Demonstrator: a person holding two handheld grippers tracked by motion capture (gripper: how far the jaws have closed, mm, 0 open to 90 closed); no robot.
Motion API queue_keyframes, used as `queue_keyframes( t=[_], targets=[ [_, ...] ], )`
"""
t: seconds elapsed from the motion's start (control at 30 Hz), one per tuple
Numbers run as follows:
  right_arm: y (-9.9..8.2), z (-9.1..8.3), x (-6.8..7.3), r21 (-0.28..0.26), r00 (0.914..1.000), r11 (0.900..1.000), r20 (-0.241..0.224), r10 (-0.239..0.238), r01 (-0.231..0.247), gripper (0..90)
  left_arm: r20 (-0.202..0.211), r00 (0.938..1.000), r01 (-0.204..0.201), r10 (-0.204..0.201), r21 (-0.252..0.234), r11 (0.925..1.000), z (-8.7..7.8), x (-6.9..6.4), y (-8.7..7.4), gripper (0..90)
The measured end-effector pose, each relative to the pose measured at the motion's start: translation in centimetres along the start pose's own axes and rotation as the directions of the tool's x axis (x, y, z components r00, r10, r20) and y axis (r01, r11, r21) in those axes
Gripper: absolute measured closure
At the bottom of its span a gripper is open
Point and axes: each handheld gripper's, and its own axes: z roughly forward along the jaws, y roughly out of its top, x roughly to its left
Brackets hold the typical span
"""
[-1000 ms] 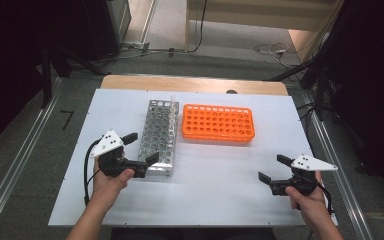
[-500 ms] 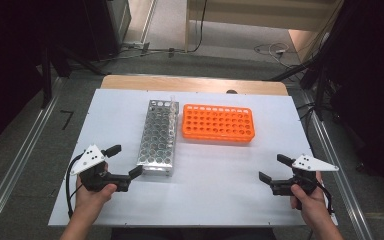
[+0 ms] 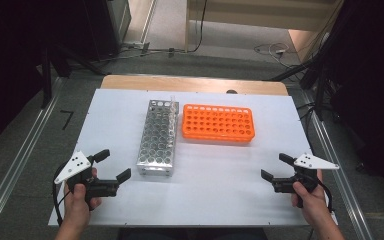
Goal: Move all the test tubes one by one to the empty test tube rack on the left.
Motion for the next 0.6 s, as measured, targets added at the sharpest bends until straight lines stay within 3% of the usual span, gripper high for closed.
queue_keyframes(
  t=[0.23, 0.6],
  targets=[
    [-0.18, 0.38, -0.45, 0.006, 0.9999, 0.9999, 0.007, 0.01, -0.01, 1.8, -0.014, 0.9995, 0.028, -0.028, -0.011, 0.9996, -0.43, 0.67, -0.27, 0.0],
    [-0.36, 0.27, -0.79, 0.004, 0.9997, 0.9999, 0.021, 0.016, -0.016, 1.8, -0.016, 0.9994, 0.03, -0.03, -0.002, 0.9995, -0.25, 0.81, -0.38, 0.0]
  ],
)
